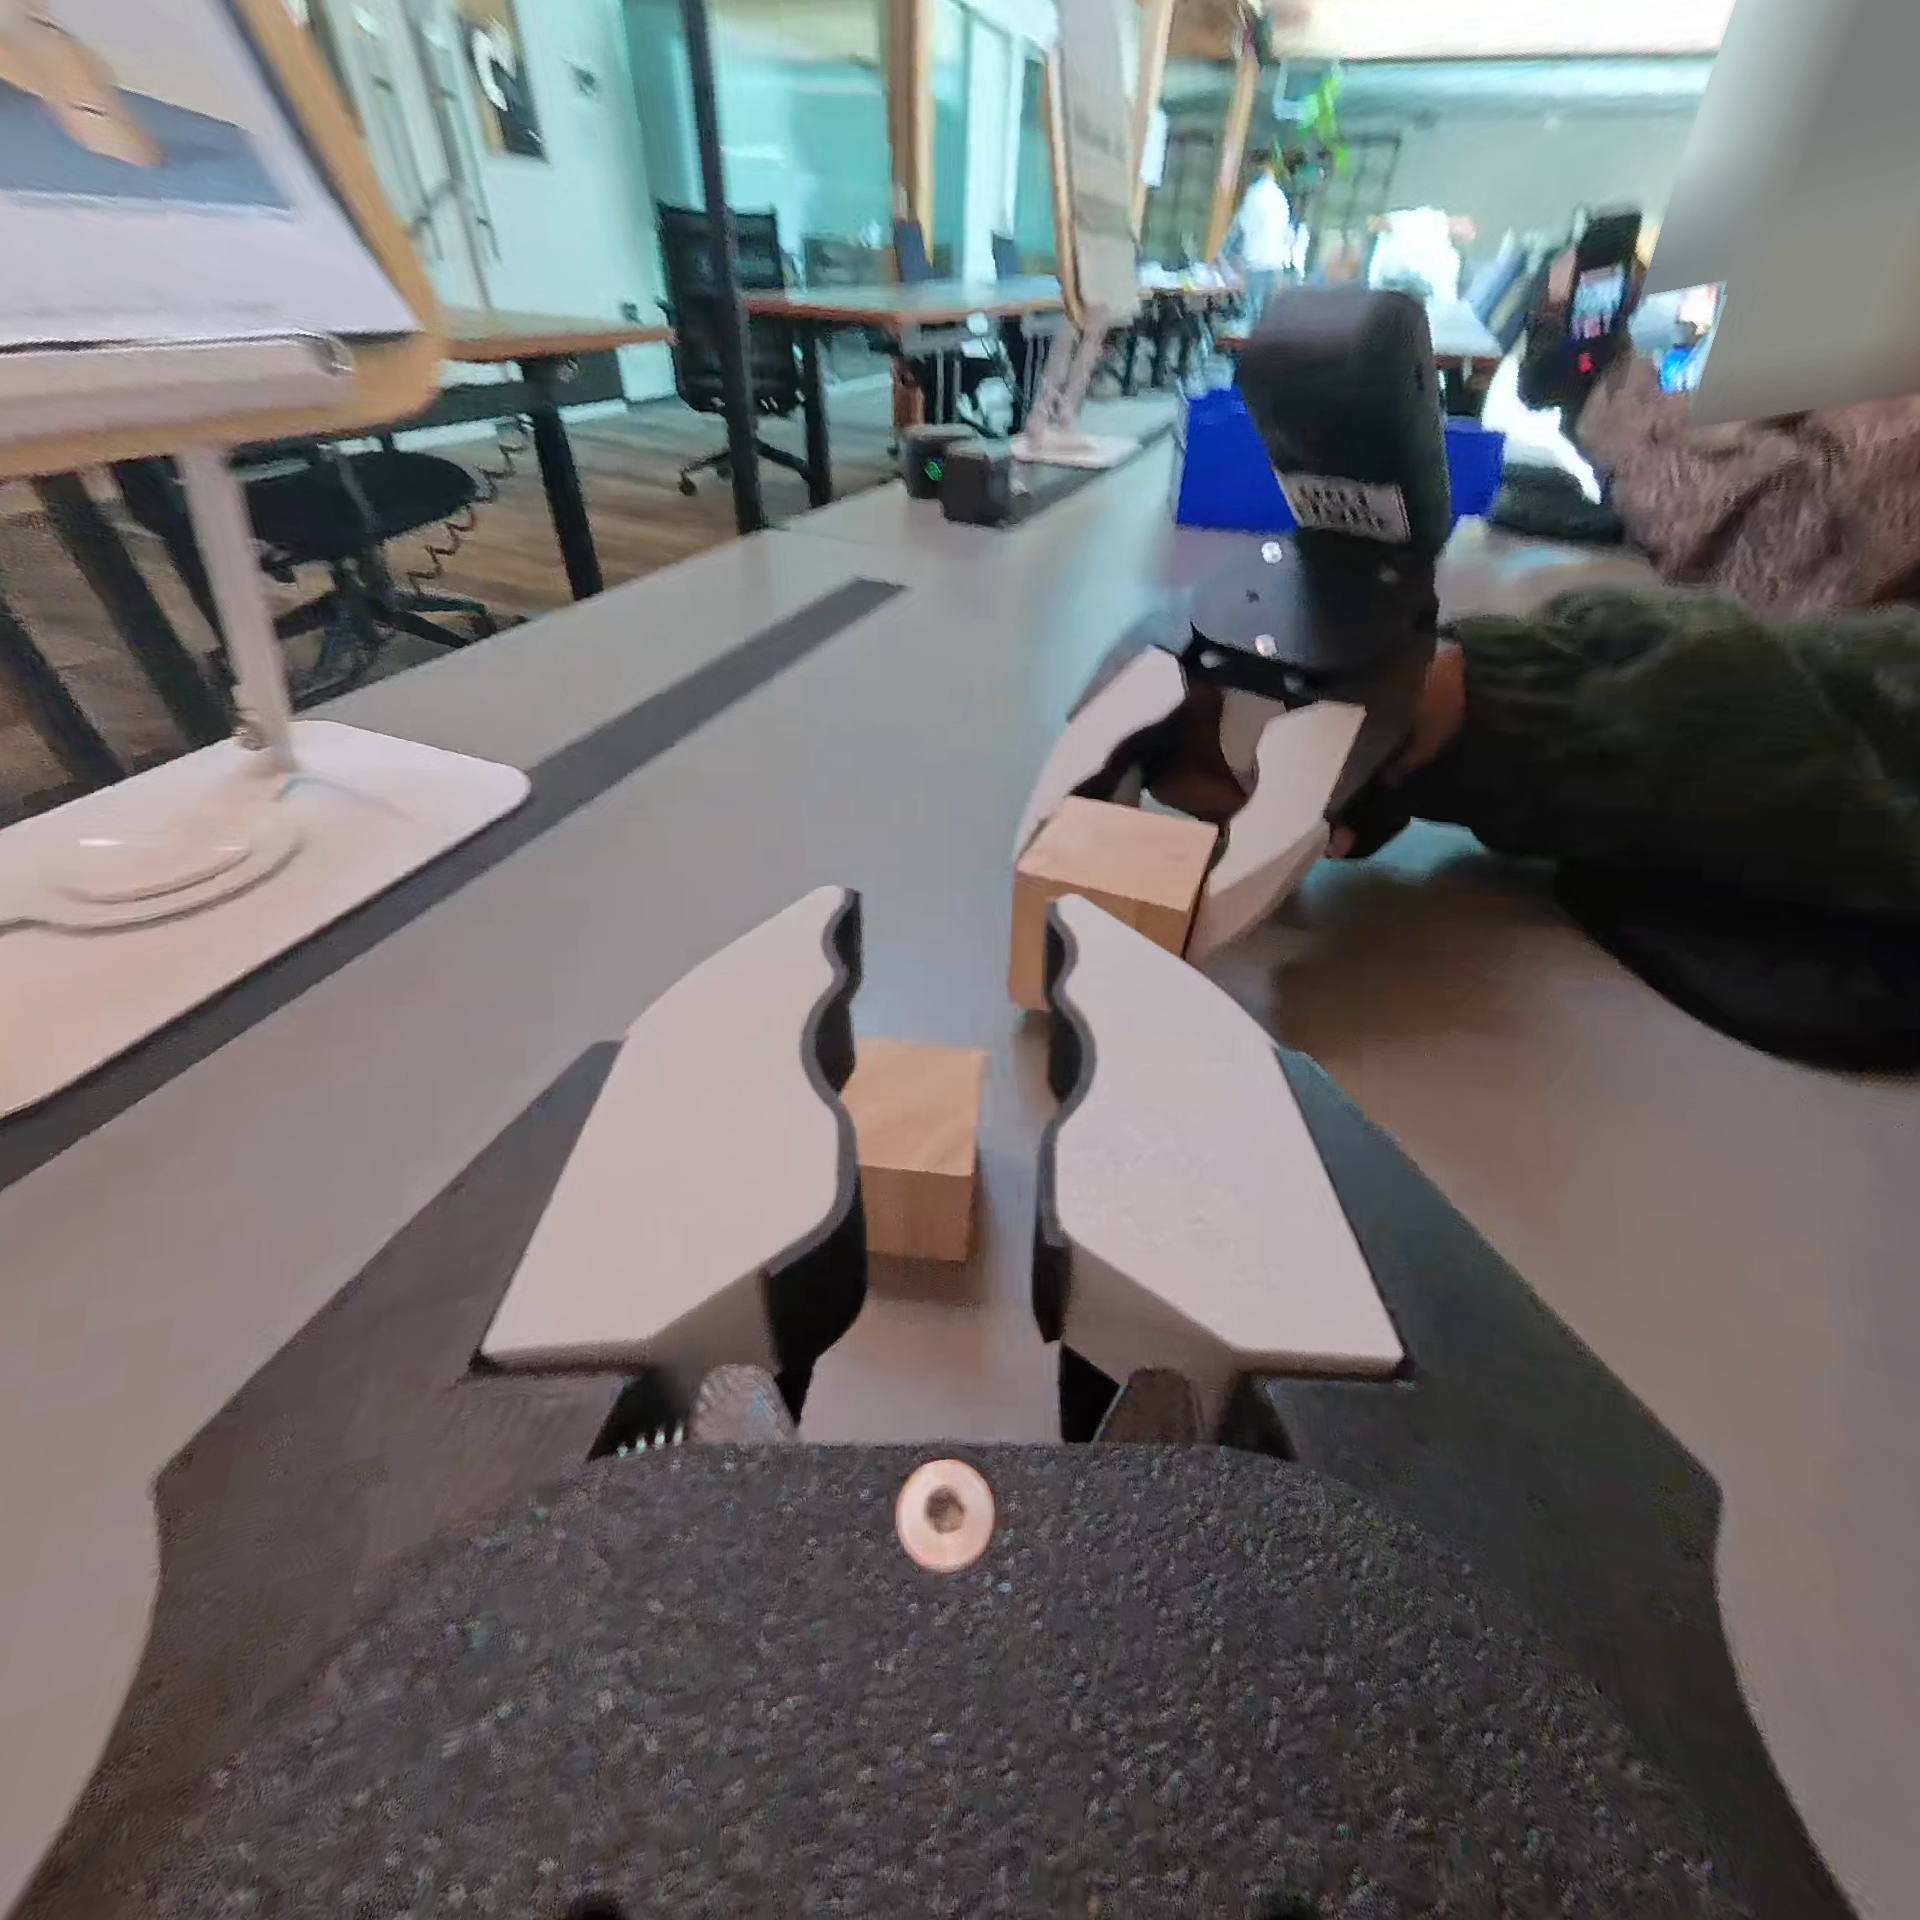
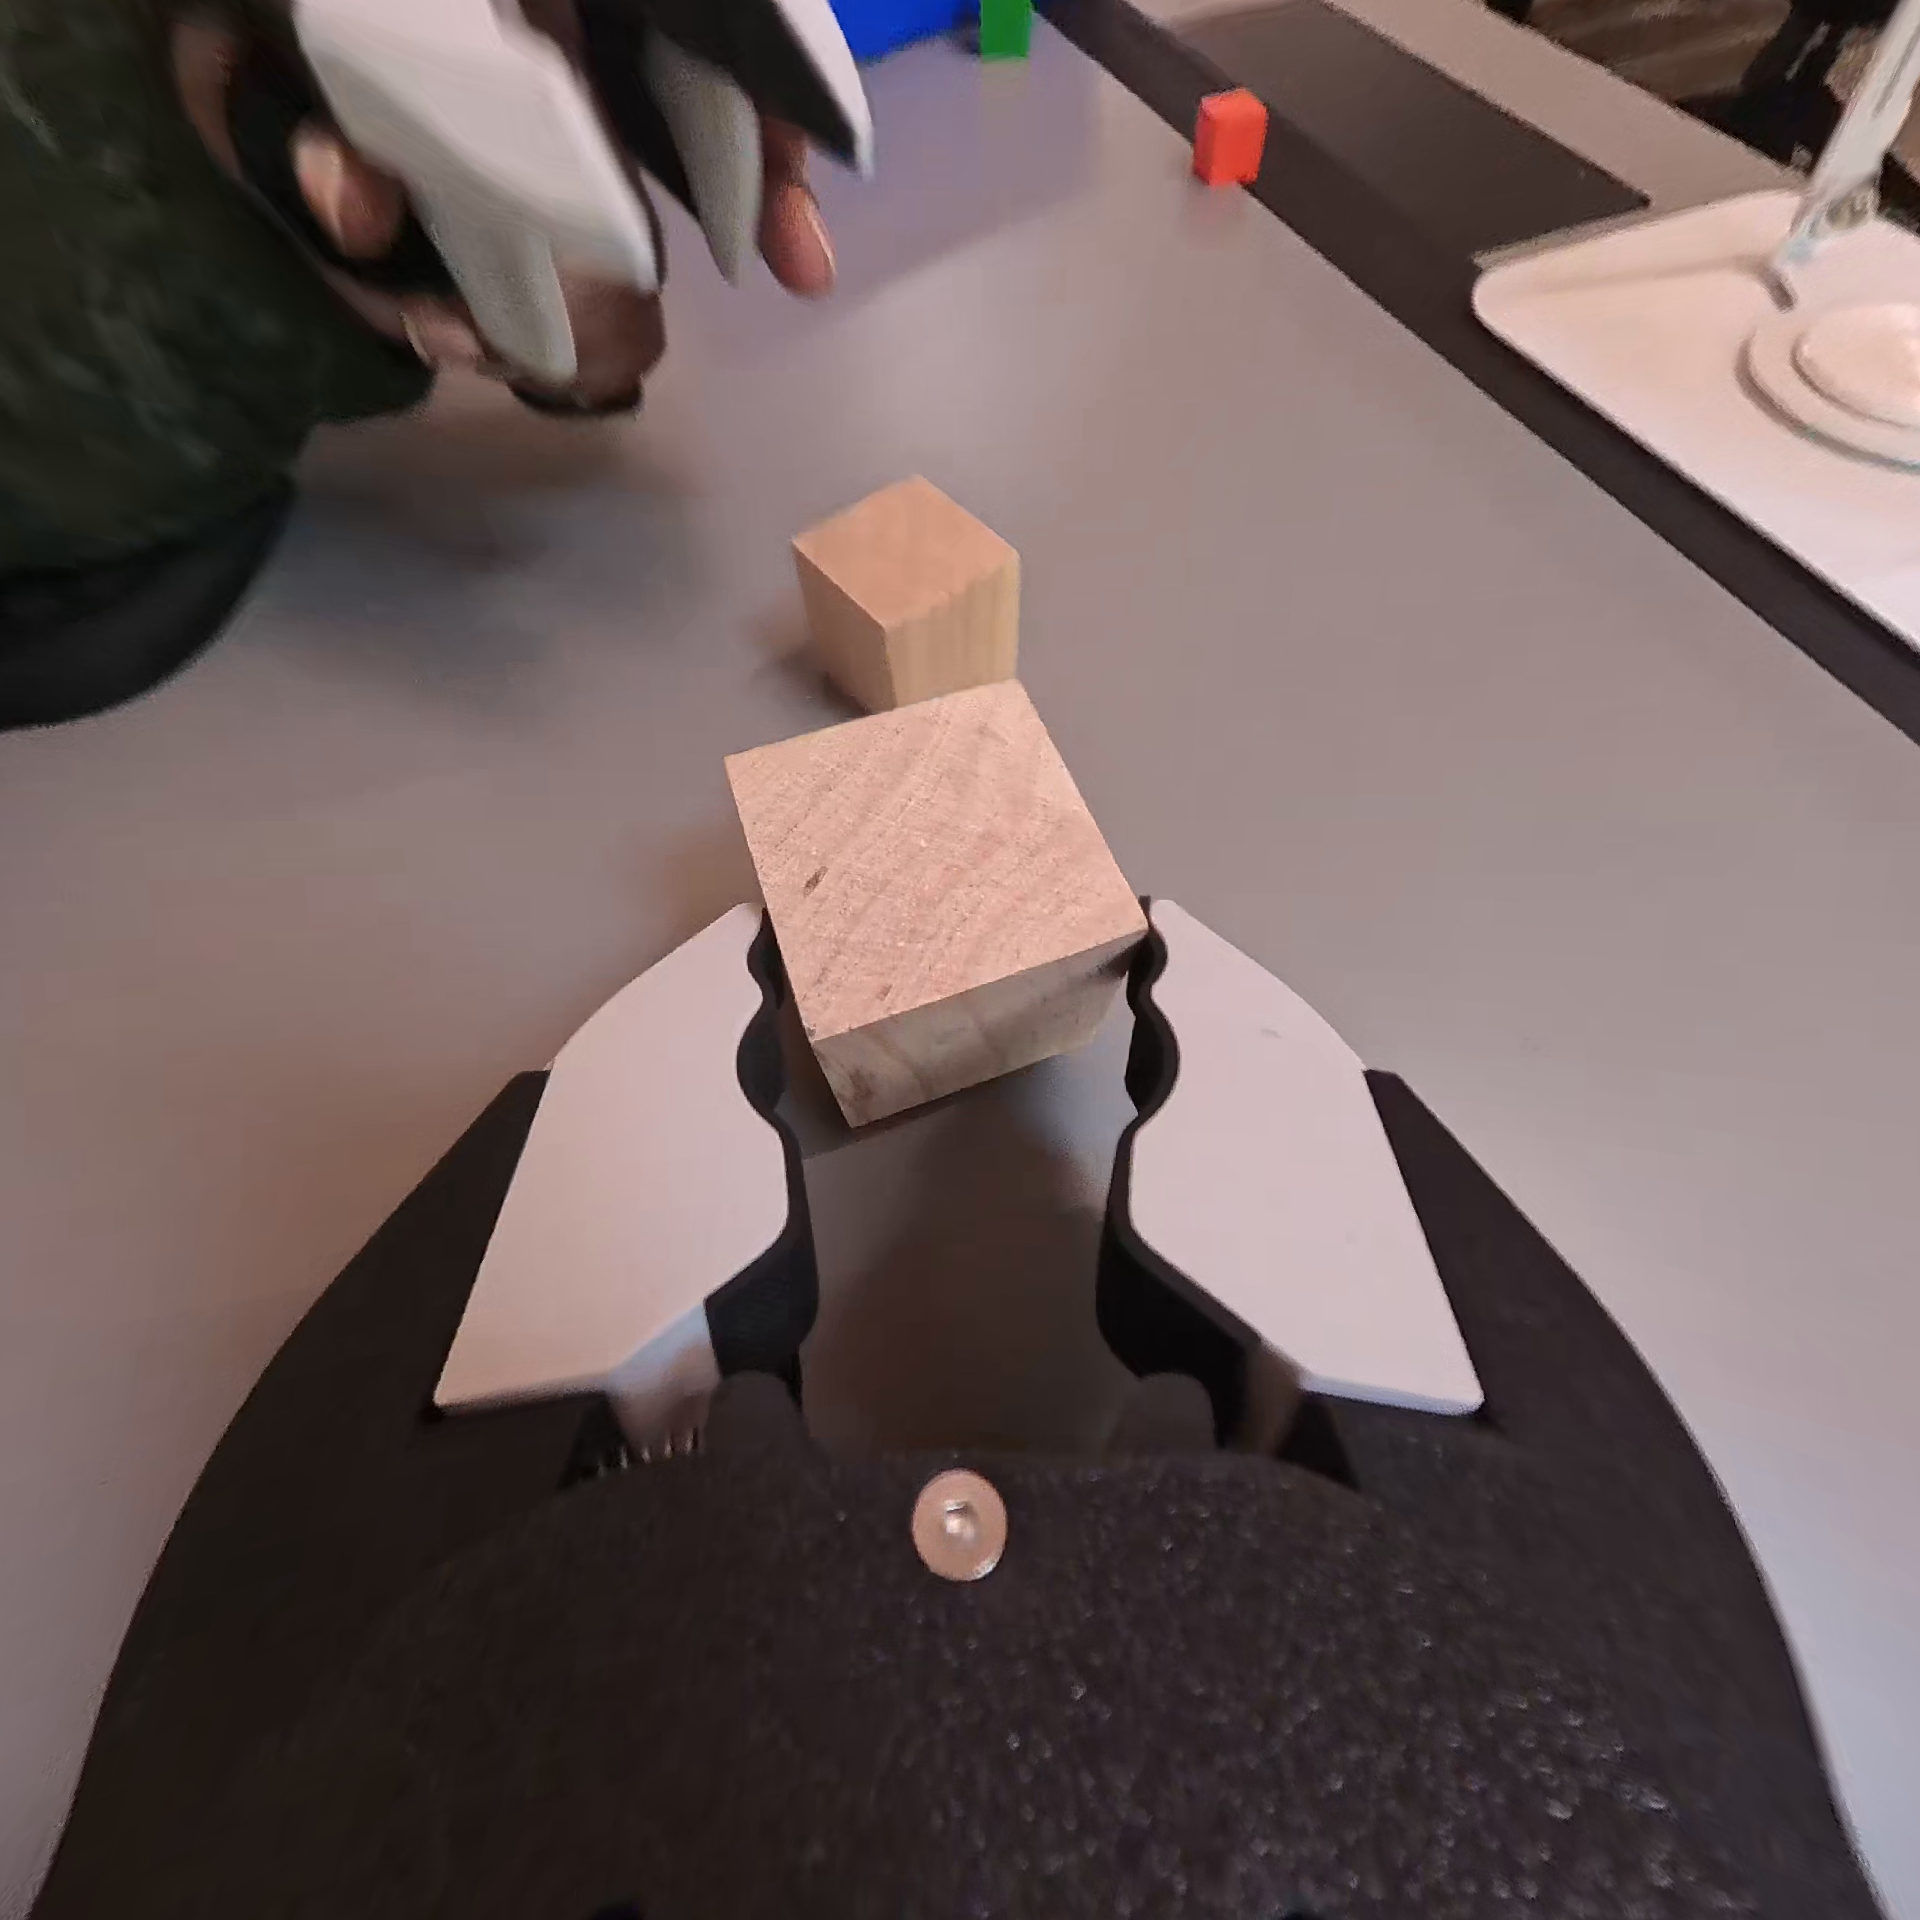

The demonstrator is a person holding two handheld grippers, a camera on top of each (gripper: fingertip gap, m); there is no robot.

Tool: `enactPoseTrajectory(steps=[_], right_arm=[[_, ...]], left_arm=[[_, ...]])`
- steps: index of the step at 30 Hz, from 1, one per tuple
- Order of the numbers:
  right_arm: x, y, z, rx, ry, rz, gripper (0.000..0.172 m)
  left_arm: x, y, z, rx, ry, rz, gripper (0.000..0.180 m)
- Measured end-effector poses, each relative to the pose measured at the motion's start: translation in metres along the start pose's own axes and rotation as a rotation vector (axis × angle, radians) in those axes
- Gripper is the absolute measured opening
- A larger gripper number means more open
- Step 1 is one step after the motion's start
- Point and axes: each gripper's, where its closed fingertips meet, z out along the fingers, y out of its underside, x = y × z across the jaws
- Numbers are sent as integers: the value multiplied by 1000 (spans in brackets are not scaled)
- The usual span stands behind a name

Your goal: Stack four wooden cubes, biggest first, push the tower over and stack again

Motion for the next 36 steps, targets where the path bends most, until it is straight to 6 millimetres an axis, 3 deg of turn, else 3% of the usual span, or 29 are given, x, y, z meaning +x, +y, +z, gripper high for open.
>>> enactPoseTrajectory(steps=[4,7,9,11,15,18,21,25,29,36], right_arm=[[-24,-21,-1,74,-77,-19,64],[-39,-28,2,77,-101,-54,64],[-45,-27,5,45,-95,-93,64],[-47,-26,7,22,-80,-125,64],[-52,-37,4,74,-90,-133,63],[-47,-48,-8,141,-79,-107,58],[-29,-54,-24,198,-33,-47,58],[-10,-55,-35,245,29,5,50],[-5,-54,-34,252,44,28,48],[-3,-51,-34,238,58,29,45]], left_arm=[[32,18,26,-133,82,79,63],[50,27,38,-186,132,110,76],[59,30,42,-205,158,137,76],[70,28,41,-194,207,135,58],[71,25,35,-181,243,121,58],[63,16,18,-150,257,101,58],[46,7,-15,-107,286,26,57],[23,30,-59,-192,270,-30,57],[0,55,-67,-250,177,-9,57],[-8,58,-77,-308,120,25,57]])
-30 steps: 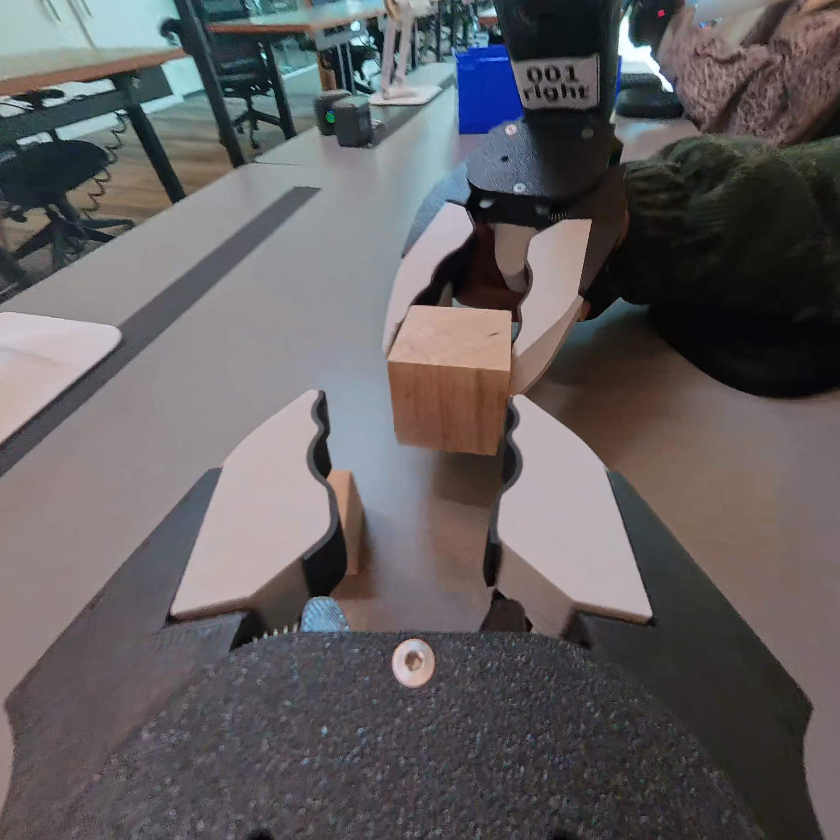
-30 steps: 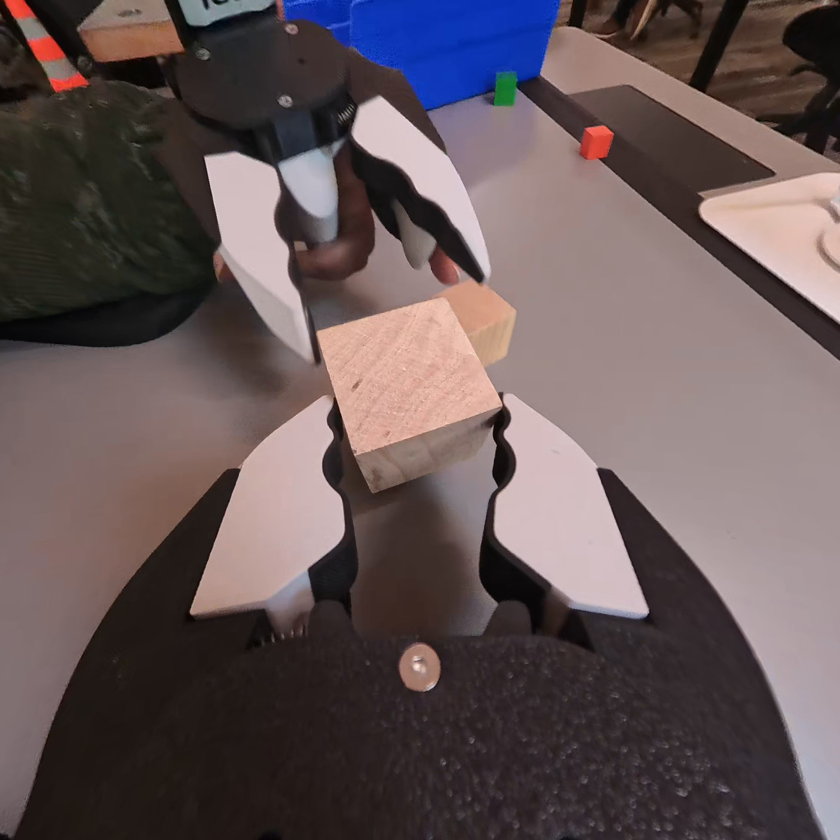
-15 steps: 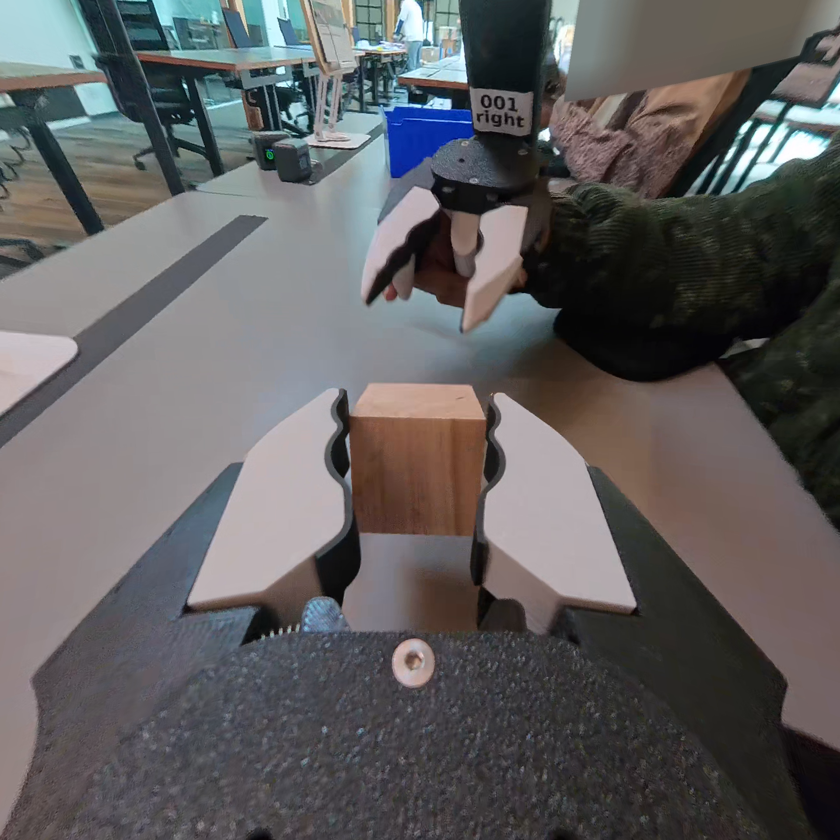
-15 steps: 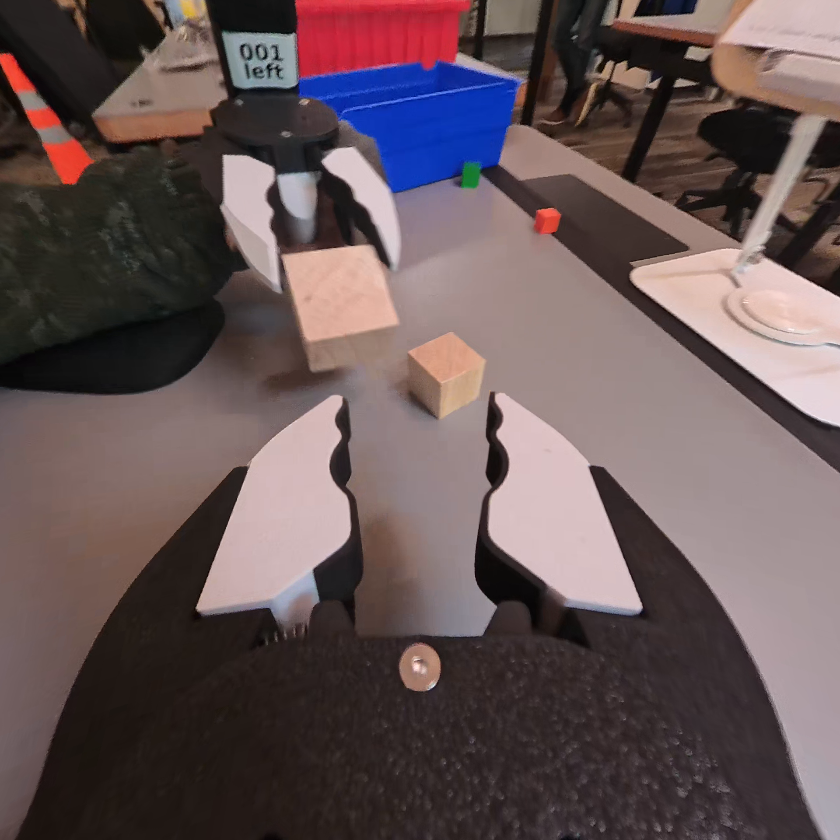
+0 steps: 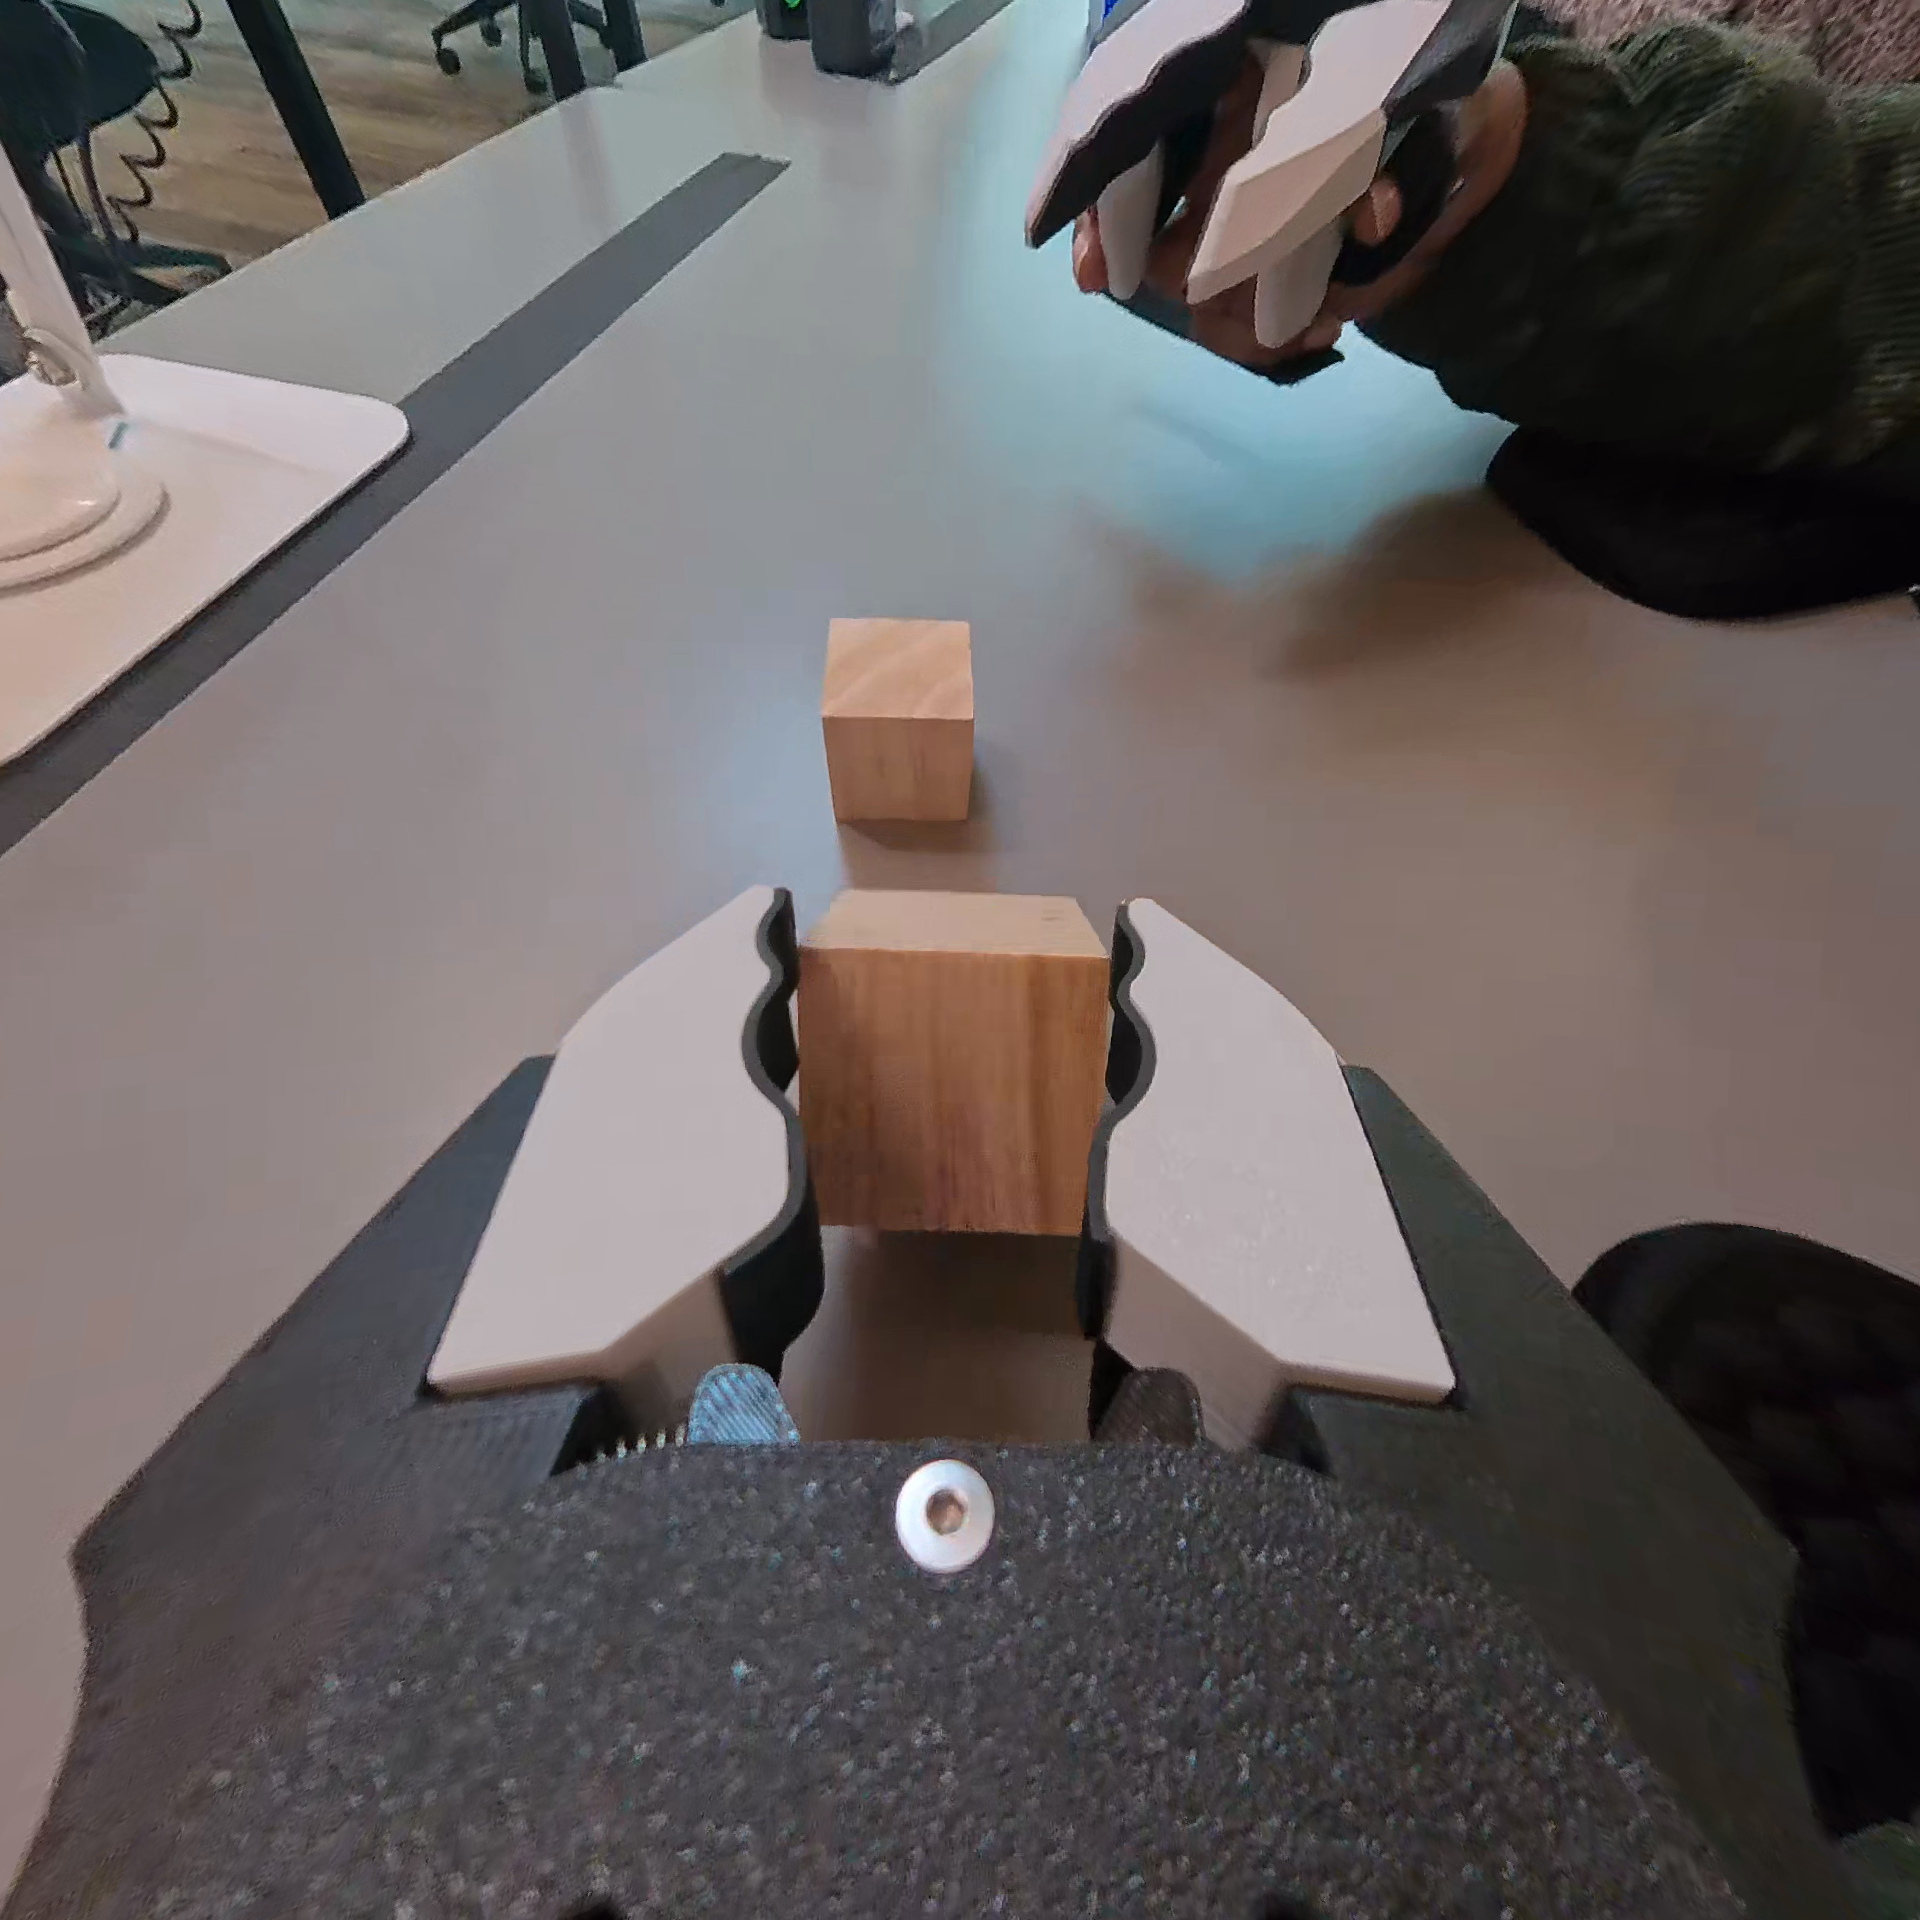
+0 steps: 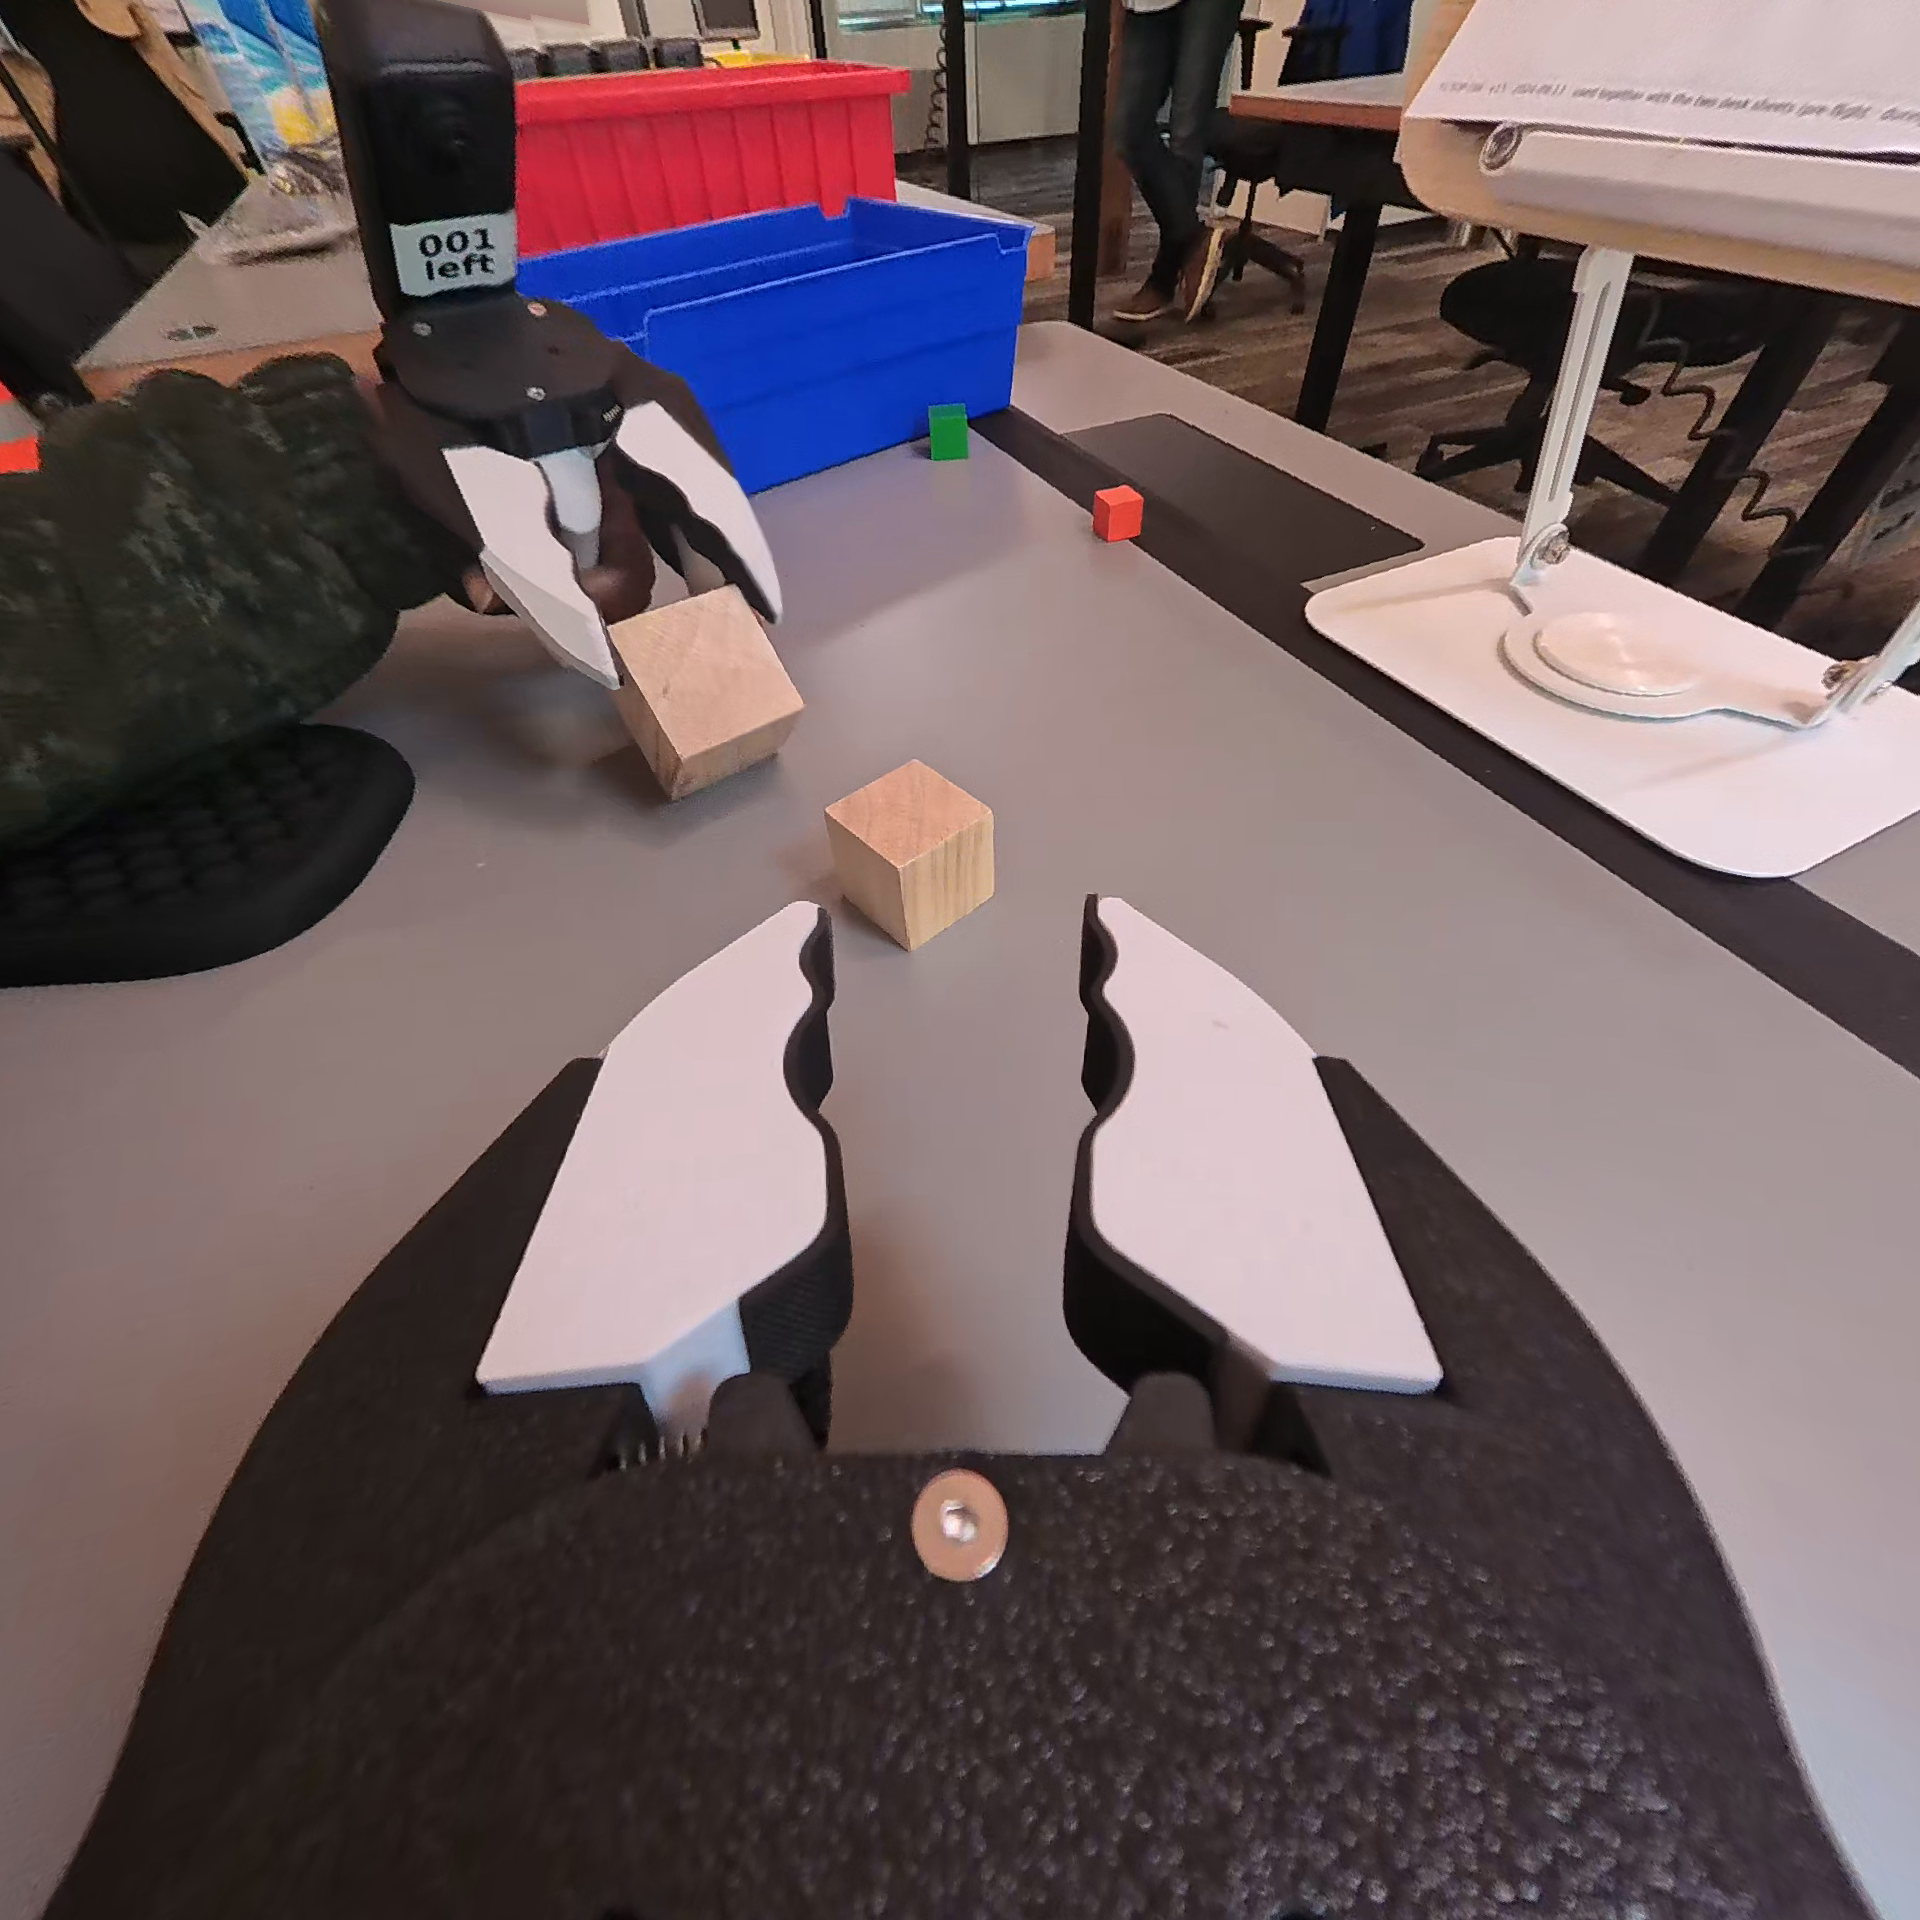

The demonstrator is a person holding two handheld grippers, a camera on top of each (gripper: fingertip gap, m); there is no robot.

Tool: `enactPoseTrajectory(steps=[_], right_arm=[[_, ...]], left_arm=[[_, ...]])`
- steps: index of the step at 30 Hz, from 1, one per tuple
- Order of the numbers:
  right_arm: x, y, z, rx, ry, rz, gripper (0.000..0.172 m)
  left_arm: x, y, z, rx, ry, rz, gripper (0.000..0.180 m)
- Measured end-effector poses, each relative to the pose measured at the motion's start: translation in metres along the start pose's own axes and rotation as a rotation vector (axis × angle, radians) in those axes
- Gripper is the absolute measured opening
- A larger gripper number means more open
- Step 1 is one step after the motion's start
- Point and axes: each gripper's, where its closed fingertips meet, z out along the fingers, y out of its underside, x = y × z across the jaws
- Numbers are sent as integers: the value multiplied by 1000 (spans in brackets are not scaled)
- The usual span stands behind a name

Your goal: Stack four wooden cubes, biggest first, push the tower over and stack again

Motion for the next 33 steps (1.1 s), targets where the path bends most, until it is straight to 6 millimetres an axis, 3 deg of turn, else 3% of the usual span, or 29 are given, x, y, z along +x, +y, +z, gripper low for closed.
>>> enactPoseTrajectory(steps=[3,8,12,15,16,20,29,33], right_arm=[[0,1,0,-2,3,0,44],[-1,2,2,-10,-6,2,44],[-1,3,1,-17,-2,0,43],[0,4,2,-19,0,7,43],[0,5,2,-22,0,6,43],[-2,4,2,-21,-13,2,42],[-6,7,4,-25,-36,16,40],[-4,7,3,-27,-35,20,39]], left_arm=[[-1,11,-13,-49,-24,-28,57],[-10,57,-24,-259,-91,-104,60],[-11,62,-24,-369,-136,-126,77],[-8,66,-19,-434,-149,-134,74],[-12,67,-18,-446,-168,-119,62],[-29,60,-16,-350,-224,-3,59],[-16,42,26,-272,15,101,59],[-22,38,35,-295,36,114,59]])
